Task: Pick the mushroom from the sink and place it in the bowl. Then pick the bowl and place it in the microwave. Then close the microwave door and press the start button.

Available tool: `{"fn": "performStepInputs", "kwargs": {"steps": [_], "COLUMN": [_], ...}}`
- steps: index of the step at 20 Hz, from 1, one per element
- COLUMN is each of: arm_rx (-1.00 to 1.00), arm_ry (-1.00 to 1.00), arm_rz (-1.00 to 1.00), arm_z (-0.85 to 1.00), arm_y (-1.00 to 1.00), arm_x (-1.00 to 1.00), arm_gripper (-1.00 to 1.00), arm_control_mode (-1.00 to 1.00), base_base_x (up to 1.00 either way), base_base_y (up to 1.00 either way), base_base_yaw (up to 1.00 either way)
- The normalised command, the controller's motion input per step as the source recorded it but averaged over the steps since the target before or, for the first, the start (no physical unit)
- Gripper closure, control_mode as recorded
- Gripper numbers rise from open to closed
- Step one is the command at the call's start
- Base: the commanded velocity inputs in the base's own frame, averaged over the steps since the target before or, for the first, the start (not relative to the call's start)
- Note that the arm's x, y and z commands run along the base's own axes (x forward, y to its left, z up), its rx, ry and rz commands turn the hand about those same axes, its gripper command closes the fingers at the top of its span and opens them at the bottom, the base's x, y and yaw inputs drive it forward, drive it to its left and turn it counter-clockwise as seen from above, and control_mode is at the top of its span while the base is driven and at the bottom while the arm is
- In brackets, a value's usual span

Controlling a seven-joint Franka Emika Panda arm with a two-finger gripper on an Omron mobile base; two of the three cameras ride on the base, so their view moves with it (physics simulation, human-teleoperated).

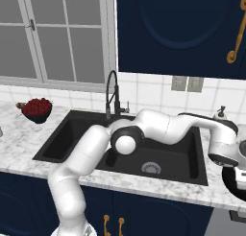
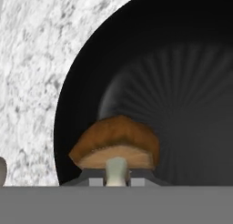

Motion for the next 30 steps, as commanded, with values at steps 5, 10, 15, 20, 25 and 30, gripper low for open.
{"fn": "performStepInputs", "kwargs": {"steps": [5, 10, 15, 20, 25, 30], "arm_rx": [0.00, 0.00, 0.00, 0.01, 0.04, 0.05], "arm_ry": [0.08, 0.04, 0.01, 0.10, 0.13, 0.12], "arm_rz": [0.00, 0.00, 0.00, -0.03, -0.05, -0.05], "arm_z": [-0.09, 0.16, 0.56, 0.05, 0.00, -0.04], "arm_y": [0.00, 0.00, 0.00, 0.00, 0.00, 0.00], "arm_x": [-0.01, -0.18, -0.43, -0.49, -0.44, -0.31], "arm_gripper": [-1.00, -1.00, -1.00, -1.00, -1.00, -1.00], "arm_control_mode": [-1.00, -1.00, -1.00, -1.00, -1.00, -1.00], "base_base_x": [0.00, 0.00, 0.00, 0.00, 0.00, 0.00], "base_base_y": [0.00, 0.00, 0.00, 0.00, 0.00, 0.00], "base_base_yaw": [0.00, 0.00, 0.00, 0.00, 0.00, 0.00]}}
